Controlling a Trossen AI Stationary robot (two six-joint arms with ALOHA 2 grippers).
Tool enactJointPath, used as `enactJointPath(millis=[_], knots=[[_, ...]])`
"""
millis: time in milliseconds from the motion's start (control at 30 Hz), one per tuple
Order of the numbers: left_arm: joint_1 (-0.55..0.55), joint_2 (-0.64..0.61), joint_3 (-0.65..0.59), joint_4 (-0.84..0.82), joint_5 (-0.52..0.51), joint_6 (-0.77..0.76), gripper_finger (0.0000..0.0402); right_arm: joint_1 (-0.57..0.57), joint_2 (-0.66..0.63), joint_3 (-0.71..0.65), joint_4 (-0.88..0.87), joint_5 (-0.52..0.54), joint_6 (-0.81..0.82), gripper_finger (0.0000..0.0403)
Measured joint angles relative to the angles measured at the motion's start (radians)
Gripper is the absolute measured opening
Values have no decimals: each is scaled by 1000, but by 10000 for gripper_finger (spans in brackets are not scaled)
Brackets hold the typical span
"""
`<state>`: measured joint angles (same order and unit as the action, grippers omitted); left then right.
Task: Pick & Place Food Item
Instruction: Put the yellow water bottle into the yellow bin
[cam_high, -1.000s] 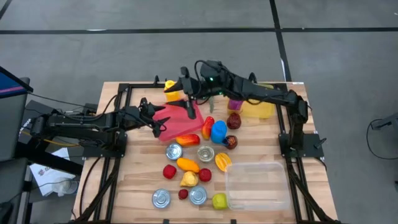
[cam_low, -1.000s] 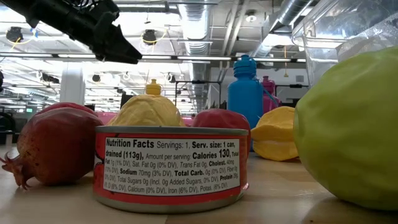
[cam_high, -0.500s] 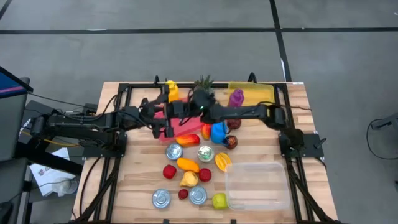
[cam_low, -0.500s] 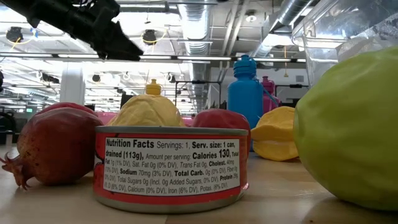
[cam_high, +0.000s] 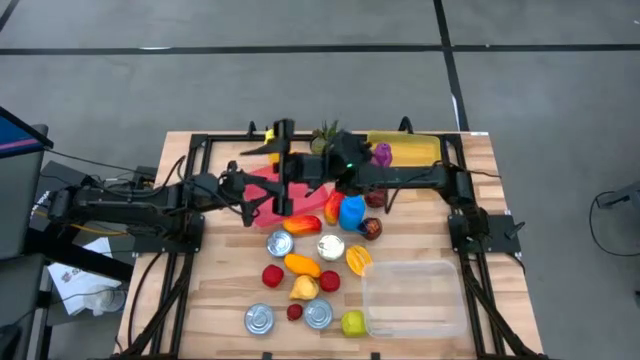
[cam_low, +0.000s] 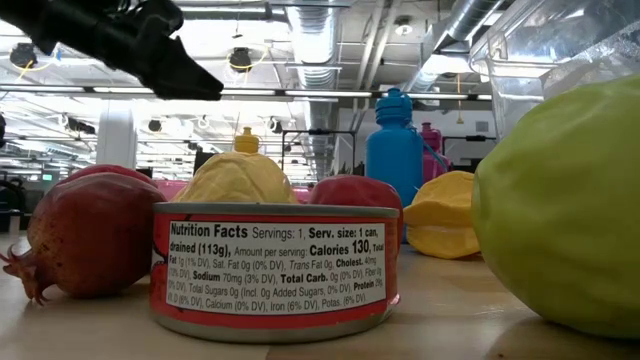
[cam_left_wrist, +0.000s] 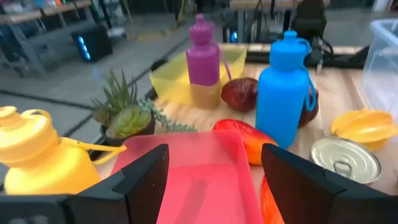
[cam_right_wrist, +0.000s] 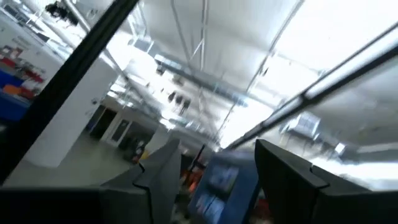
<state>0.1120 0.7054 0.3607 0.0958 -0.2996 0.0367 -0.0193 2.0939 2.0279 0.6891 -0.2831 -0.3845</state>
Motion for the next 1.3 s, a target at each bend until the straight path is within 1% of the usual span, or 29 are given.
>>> enactJointPath(millis=[100,167,267,367,433,467,567,633,700,800,933,1067,1200,1300], knots=[[10,-44,-44,53,0,10,250,0,8,-46,5,0,-14,190],[19,-77,-51,48,1,9,250,0,13,-144,96,5,-17,183],[24,-110,-51,39,19,8,250,0,-11,-360,377,55,-14,169],[24,-123,-50,31,38,-8,250,5,-41,-595,698,143,-11,157],[24,-122,-50,21,39,-12,250,14,-67,-755,847,235,-32,151],[24,-122,-50,15,38,-12,250,22,-90,-836,879,289,-54,149],[24,-110,-51,18,39,-13,250,44,-225,-1041,824,439,-109,147],[28,-96,-50,35,39,-15,250,58,-314,-1147,810,492,-111,147],[39,-78,-50,46,43,-17,250,75,-405,-1250,751,543,-113,148],[58,-38,-50,69,45,-25,250,108,-568,-1374,623,622,-92,153],[96,39,-28,85,92,-58,250,165,-757,-1517,409,711,1,157],[146,146,53,64,98,-34,250,236,-910,-1619,299,813,62,159],[211,253,196,-47,99,14,250,294,-1017,-1700,207,886,101,159],[265,329,310,-156,103,56,250,322,-1075,-1740,161,912,122,159]])
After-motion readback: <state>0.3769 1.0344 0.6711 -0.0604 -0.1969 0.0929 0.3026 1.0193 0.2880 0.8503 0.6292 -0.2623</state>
